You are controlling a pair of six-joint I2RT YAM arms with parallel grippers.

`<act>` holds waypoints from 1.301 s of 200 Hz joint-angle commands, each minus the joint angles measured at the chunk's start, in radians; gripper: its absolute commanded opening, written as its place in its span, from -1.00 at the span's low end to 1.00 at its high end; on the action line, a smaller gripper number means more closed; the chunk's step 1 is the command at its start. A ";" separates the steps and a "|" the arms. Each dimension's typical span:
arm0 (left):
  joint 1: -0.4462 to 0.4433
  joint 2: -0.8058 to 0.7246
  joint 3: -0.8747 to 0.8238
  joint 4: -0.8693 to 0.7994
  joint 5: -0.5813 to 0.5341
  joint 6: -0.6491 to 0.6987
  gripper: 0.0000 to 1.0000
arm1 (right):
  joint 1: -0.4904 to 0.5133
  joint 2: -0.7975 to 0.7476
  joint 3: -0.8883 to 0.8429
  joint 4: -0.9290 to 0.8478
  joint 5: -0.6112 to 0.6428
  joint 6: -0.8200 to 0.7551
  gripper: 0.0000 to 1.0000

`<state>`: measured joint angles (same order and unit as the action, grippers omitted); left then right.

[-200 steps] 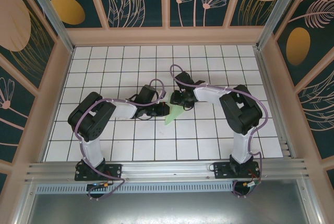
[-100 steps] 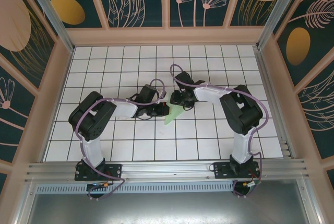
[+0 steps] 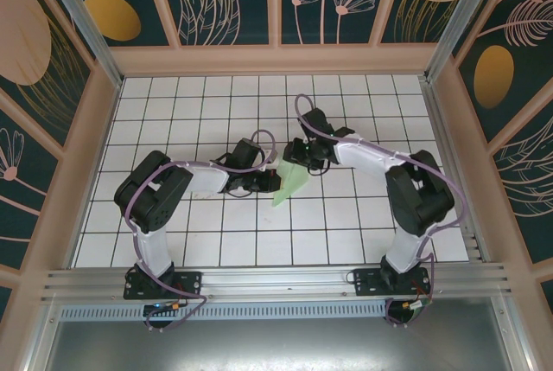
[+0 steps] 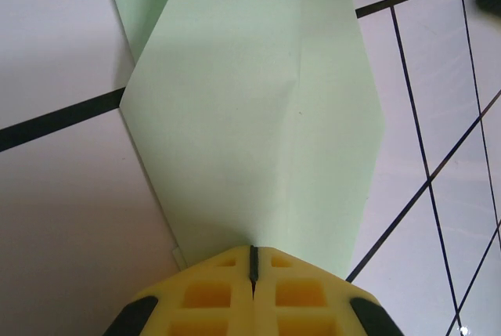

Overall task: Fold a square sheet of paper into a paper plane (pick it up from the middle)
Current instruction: Fourth fold the wing at the center of the table.

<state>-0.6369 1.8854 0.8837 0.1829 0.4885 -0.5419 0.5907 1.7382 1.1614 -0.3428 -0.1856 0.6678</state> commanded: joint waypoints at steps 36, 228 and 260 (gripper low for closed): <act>-0.003 0.063 -0.029 -0.179 -0.090 0.039 -1.00 | -0.006 0.011 -0.091 0.145 -0.143 -0.019 -0.68; -0.002 0.058 -0.035 -0.221 -0.108 0.051 -1.00 | -0.038 0.125 -0.199 0.266 -0.234 -0.062 -0.93; -0.001 0.058 -0.042 -0.220 -0.102 0.056 -1.00 | -0.038 0.087 -0.203 0.331 -0.287 -0.068 -0.93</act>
<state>-0.6373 1.8851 0.8913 0.1619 0.4786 -0.5190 0.5587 1.8580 0.9760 -0.0628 -0.4442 0.6086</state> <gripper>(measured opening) 0.061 0.066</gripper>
